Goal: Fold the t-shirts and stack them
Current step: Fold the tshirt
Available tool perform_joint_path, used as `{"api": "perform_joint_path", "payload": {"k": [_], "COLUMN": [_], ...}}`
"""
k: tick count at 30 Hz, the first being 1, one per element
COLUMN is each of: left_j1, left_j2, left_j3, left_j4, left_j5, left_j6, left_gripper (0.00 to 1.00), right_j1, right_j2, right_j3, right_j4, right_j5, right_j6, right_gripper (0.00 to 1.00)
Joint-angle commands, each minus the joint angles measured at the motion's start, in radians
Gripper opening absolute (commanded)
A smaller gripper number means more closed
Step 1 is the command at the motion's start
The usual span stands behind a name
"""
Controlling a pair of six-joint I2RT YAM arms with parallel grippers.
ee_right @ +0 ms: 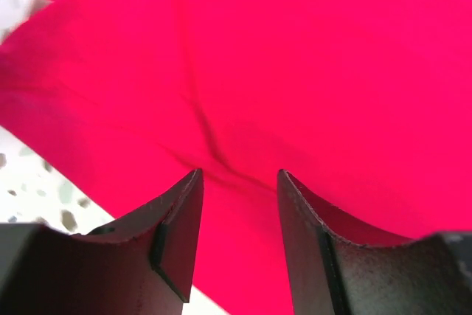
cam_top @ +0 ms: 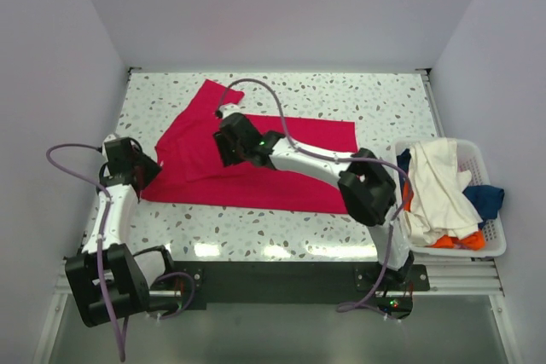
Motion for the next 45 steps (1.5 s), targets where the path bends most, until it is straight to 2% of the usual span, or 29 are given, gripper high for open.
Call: {"api": "perform_joint_path", "payload": {"k": [1, 6, 11, 34, 45], "left_j1": [-0.002, -0.002, -0.002, -0.002, -0.002], "left_j2": [-0.043, -0.11, -0.17, -0.169, -0.169], "left_j3": [0.065, 0.115, 0.165, 0.18, 0.178], "left_j4": [-0.005, -0.062, -0.108, -0.109, -0.106], "left_j5": [0.012, 0.011, 0.014, 0.049, 0.057], "left_j6": [0.009, 0.007, 0.004, 0.01, 0.015], "left_gripper": [0.42, 0.45, 0.46, 0.46, 0.46], "right_j1": [0.084, 0.161, 0.183, 0.216, 0.218], "right_j2": [0.13, 0.259, 0.345, 0.482, 0.499], "right_j3": [0.164, 0.3, 0.356, 0.508, 0.514], "right_j4": [0.076, 0.102, 0.137, 0.137, 0.134], "right_j5": [0.014, 0.064, 0.072, 0.135, 0.152], "right_j6": [-0.084, -0.147, -0.176, -0.23, -0.216], "right_gripper": [0.48, 0.48, 0.47, 0.47, 0.3]}}
